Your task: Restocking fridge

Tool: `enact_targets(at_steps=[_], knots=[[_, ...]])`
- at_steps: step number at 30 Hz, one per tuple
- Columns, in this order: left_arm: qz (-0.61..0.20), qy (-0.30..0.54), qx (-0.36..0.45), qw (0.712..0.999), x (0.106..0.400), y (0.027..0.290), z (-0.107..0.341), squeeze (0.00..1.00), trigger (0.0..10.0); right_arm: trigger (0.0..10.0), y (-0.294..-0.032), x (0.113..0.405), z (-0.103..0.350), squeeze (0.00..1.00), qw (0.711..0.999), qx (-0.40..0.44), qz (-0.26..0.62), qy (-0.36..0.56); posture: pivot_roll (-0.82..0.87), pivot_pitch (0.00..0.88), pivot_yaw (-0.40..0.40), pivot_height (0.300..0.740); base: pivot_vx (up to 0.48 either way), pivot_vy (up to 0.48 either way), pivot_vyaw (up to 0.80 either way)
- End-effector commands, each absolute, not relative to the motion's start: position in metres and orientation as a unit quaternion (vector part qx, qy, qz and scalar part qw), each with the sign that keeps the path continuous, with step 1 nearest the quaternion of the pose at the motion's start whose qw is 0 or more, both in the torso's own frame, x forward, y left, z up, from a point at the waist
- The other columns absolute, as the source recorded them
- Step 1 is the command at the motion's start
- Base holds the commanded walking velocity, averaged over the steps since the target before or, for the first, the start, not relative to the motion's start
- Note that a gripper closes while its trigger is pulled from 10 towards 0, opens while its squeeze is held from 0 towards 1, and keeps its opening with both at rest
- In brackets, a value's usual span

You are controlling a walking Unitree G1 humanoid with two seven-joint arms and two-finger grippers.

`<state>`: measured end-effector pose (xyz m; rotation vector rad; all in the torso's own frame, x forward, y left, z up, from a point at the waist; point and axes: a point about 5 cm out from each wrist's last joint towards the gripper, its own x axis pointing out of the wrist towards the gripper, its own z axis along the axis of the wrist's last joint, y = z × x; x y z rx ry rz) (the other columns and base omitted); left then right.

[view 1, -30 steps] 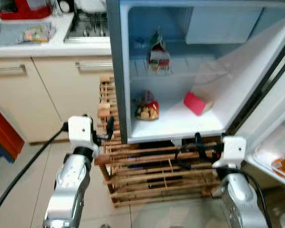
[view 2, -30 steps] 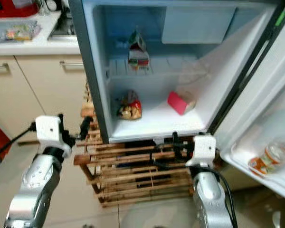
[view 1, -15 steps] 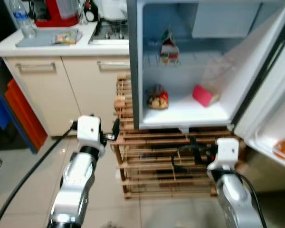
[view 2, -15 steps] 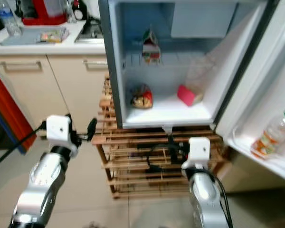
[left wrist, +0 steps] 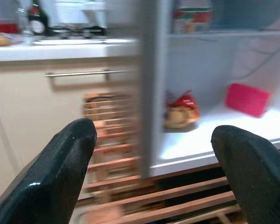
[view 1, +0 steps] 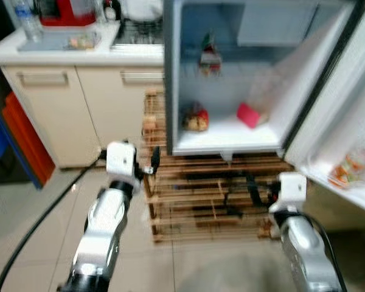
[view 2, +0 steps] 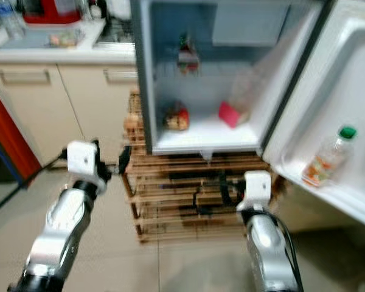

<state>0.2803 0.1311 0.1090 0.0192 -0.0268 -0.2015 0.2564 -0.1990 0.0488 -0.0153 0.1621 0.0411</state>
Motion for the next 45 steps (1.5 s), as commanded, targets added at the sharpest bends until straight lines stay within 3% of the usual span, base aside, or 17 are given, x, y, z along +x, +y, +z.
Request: enact_targets(at_steps=[1, 9, 20, 27, 45], knots=[[-0.107, -0.022, 0.017, 0.994, 0.281, 0.130, 0.112, 0.00, 10.0, 10.0, -0.200, 0.259, 0.049, 0.00, 0.997, 0.000, 0.014, 0.079, -0.11, 0.000, -0.017, 0.740, 0.000, -0.480, 0.80], [-0.116, -0.024, 0.015, 0.993, 0.281, 0.136, 0.113, 0.00, 10.0, 10.0, -0.197, 0.260, 0.045, 0.00, 0.997, -0.006, 0.017, 0.079, -0.09, 0.000, -0.007, 0.740, 0.000, -0.462, 0.74], [-0.122, -0.029, 0.014, 0.992, 0.287, 0.133, 0.116, 0.00, 10.0, 10.0, -0.182, 0.252, 0.041, 0.00, 0.997, -0.011, 0.031, 0.074, -0.11, 0.000, 0.008, 0.740, 0.000, 0.000, 0.00], [-0.127, -0.029, 0.021, 0.991, 0.295, 0.133, 0.115, 0.00, 10.0, 10.0, -0.187, 0.254, 0.040, 0.00, 0.996, -0.011, 0.031, 0.078, -0.13, 0.000, 0.001, 0.740, 0.000, 0.000, 0.00], [-0.123, -0.040, 0.032, 0.991, 0.305, 0.135, 0.116, 0.00, 10.0, 10.0, -0.180, 0.245, 0.029, 0.00, 0.993, -0.007, 0.048, 0.104, -0.14, 0.000, 0.008, 0.740, -0.268, -0.082, 0.00]])
